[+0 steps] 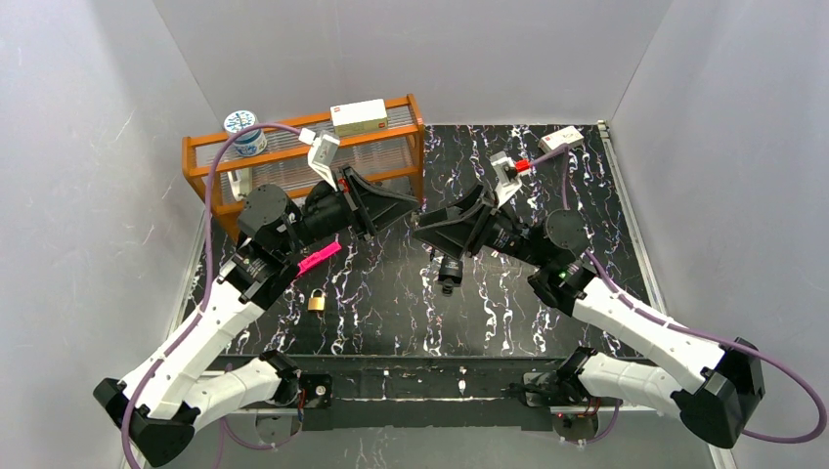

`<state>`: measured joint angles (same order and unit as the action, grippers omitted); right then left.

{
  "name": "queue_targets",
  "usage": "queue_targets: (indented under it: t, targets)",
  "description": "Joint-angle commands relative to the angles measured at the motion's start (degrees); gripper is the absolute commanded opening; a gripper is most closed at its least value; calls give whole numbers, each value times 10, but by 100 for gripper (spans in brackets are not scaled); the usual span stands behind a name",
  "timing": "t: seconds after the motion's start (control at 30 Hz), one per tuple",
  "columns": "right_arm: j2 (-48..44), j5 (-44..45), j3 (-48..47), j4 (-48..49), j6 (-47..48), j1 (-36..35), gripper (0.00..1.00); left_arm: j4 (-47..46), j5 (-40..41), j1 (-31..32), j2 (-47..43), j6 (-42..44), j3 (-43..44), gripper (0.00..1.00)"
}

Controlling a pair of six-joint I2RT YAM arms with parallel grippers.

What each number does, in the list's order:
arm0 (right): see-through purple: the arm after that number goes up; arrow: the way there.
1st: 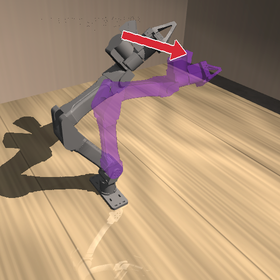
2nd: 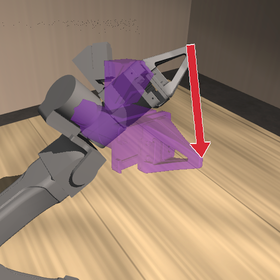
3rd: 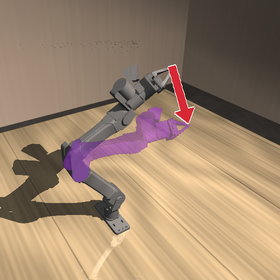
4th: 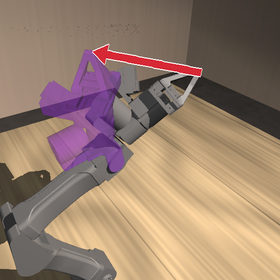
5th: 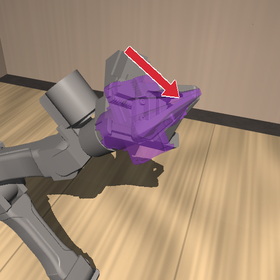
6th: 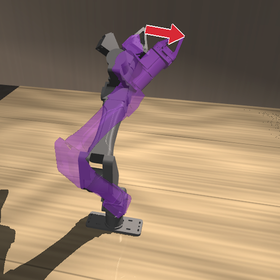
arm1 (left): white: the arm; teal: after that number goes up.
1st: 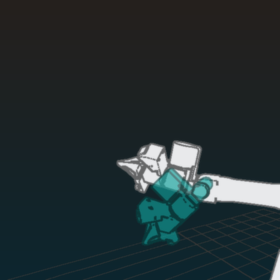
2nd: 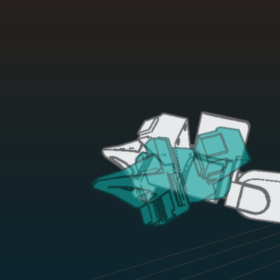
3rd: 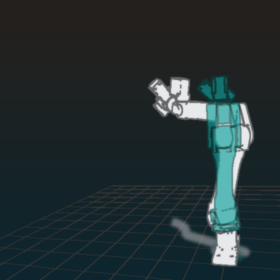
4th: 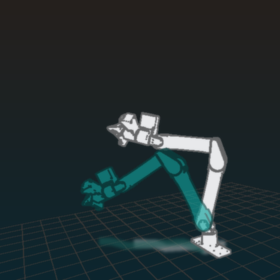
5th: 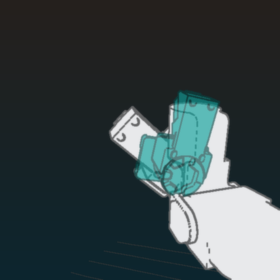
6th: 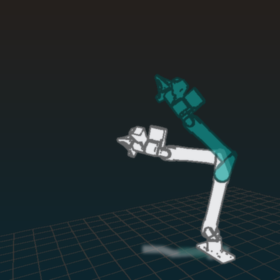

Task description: Unlock with the key

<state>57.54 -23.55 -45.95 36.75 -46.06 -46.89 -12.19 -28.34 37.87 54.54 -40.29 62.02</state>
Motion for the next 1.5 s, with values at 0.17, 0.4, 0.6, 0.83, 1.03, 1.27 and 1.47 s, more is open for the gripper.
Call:
queue_targets:
  t: [0.17, 0.4, 0.6, 0.83, 1.03, 1.27, 1.47]
  targets:
    - [10, 2, -37, 28, 14, 1, 57, -25, 10, -1, -7, -6, -13, 0]
    - [11, 3, -41, 39, 13, 1, 60, -33, 4, -1, -8, -8, -19, 0]
    - [18, -5, -48, 51, 4, 1, 41, -40, 1, -1, -9, -11, -24, 0]
    - [22, -9, -47, 52, -4, 1, 9, -51, 6, -1, -13, -15, -28, 0]
    - [19, -11, -42, 50, -5, 1, 6, -59, 23, -1, -23, -15, -35, 0]
    - [14, -15, -32, 55, -5, 1, 18, -65, 37, -1, -30, -17, -42, 0]
    - [13, -22, -30, 58, -7, 1, 16, -71, 41, -1, -31, -21, -45, 0]
